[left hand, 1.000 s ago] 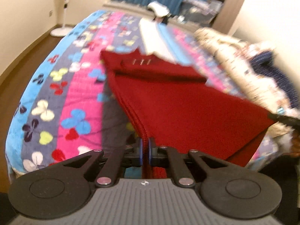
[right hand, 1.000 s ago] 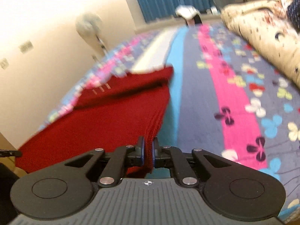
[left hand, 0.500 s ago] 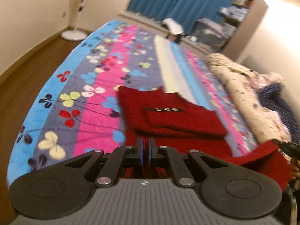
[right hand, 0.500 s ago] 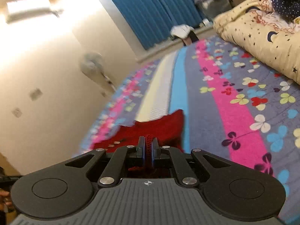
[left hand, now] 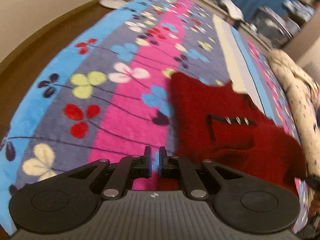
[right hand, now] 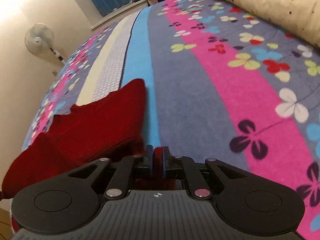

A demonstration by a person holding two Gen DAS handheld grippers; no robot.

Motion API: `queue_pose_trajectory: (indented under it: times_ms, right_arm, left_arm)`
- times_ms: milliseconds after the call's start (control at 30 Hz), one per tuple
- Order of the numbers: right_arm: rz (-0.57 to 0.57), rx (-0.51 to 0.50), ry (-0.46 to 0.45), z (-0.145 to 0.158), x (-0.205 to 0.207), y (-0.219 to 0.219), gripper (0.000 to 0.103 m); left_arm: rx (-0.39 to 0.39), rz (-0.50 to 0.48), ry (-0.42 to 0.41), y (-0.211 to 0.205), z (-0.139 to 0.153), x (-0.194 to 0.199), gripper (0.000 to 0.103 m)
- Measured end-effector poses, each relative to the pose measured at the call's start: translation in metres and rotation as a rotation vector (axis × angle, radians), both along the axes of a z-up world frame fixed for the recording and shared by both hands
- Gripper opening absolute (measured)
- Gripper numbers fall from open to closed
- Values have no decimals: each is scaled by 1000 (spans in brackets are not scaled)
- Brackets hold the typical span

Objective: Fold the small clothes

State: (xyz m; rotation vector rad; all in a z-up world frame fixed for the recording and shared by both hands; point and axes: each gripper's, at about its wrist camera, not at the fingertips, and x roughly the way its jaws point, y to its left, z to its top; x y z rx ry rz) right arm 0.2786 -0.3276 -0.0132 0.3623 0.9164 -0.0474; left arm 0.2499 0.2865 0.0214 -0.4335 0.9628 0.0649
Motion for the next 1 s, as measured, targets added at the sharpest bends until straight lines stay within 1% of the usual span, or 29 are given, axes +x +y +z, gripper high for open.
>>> queue_pose_trajectory:
  times_ms: [33, 67, 100, 167, 200, 233, 267, 300, 333, 400, 433, 467, 567, 667, 800, 900, 967, 1000]
  right_arm:
    - [-48, -5, -2, 1, 0, -7, 13]
    - [-108, 14, -11, 2, -3, -17, 14]
    - [-142, 41, -22, 3, -5, -24, 18]
    - [-160, 87, -48, 6, -11, -36, 19]
    - [-140, 100, -60, 7, -13, -38, 19]
    - [-113, 112, -67, 9, -12, -41, 19]
    - [-77, 129, -73, 9, -14, -40, 20]
    - [-48, 140, -75, 10, -14, -40, 27]
    - [-18, 143, -75, 9, -15, -36, 41]
    - [49, 122, -80, 12, -15, -26, 57]
    - [87, 108, -80, 12, -15, -19, 59]
    - [117, 97, -72, 11, -14, -11, 59]
    - [159, 50, -13, 5, -7, 4, 59]
    - [183, 8, 42, -6, 0, 17, 59]
    - [208, -17, 69, -15, 6, 29, 59]
    - [226, -56, 75, -18, 10, 39, 60]
    - [236, -90, 58, -16, 10, 43, 44]
    - [232, -107, 49, -13, 10, 45, 25]
  left_arm:
    - [-11, 24, -2, 6, 1, -2, 7]
    - [-21, 45, -4, 9, 1, -3, 7]
    - [-28, 58, -8, 13, 3, -7, 7]
    - [-39, 60, -19, 15, 8, -12, 8]
    - [-44, 52, -23, 16, 8, -15, 15]
    - [-51, 39, -25, 15, 8, -17, 27]
    - [-58, 25, -25, 15, 8, -19, 35]
    - [-62, 14, -25, 13, 8, -21, 48]
    - [-61, 2, -26, 12, 9, -22, 50]
    - [-58, -18, -22, 8, 8, -22, 50]
    - [-57, -22, -17, 6, 7, -21, 52]
    - [-58, -28, -12, 4, 6, -20, 53]
    - [-41, -62, 2, -5, 2, -12, 59]
    - [-27, -87, 21, -14, -3, -3, 59]
    - [-25, -127, 49, -27, -11, 10, 59]
    - [2, -176, 63, -40, -18, 20, 59]
    - [41, -206, 81, -47, -25, 27, 58]
    - [59, -221, 84, -50, -27, 29, 51]
